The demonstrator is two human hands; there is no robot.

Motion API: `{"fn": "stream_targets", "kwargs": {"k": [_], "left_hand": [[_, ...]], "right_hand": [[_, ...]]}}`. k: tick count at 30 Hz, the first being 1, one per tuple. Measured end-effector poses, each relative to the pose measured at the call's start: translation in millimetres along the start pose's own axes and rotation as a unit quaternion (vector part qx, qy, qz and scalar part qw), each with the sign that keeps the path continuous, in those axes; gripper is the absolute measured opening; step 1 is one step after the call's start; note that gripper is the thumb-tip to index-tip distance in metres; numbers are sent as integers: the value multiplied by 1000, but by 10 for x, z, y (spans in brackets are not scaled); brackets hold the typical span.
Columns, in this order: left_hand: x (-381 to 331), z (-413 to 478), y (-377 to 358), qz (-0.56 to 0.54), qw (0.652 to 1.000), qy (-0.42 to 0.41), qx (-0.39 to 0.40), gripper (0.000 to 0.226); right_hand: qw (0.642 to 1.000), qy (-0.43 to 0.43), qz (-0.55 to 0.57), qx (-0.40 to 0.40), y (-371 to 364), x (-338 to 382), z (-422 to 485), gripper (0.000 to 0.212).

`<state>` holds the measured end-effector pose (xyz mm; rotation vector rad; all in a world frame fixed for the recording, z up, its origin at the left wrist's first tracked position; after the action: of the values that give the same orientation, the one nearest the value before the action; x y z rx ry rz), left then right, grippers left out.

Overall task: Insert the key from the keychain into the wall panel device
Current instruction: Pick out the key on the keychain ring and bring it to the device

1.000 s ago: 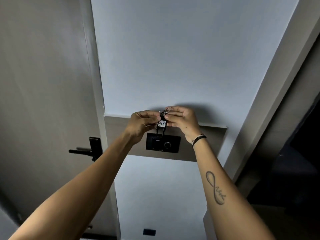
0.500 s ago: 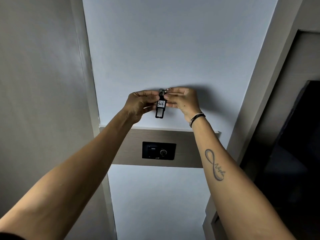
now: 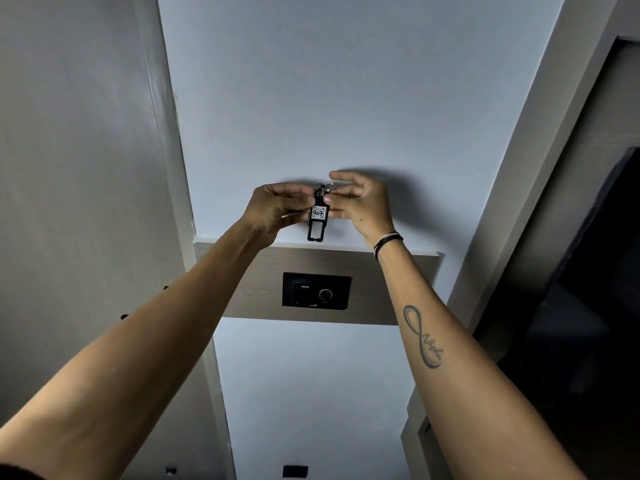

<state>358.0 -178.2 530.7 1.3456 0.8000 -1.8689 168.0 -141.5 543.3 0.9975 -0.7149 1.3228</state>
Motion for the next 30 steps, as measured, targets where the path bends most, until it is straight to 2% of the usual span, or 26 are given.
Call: {"fn": "stream_targets", "kwargs": {"k": [4, 8, 13, 20, 24, 30], "left_hand": [[312, -146, 80, 22, 1000, 22, -4, 22], [618, -266, 106, 78, 995, 37, -42, 20], [874, -352, 108, 144, 987, 21, -63, 21], [1104, -379, 86, 249, 962, 0, -115, 14], [1162, -398, 84, 317, 941, -10, -119, 12], [1214, -446, 70, 342, 930, -15, -133, 11]], "right_hand": [[998, -19, -51, 4, -146, -328, -112, 43], [994, -46, -103, -1, -278, -651, -259, 30], [992, -64, -105, -14, -357, -916, -394, 24], [990, -67, -124, -17, -380, -1077, -470, 24], [988, -72, -136, -21, -392, -1143, -515, 23], [983, -76, -168, -17, -427, -1174, -519, 19]]}}
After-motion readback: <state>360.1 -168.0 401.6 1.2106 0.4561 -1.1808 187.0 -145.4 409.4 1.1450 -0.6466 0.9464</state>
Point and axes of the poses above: each hand's wrist, its own z-axis towards the middle knuckle, its own y-axis out of the back of the hand, x = y × z, the point moved 1 cm from there along z, towards the middle knuckle, and after that the axes turned 15 degrees about x, right-handed, at the moved point
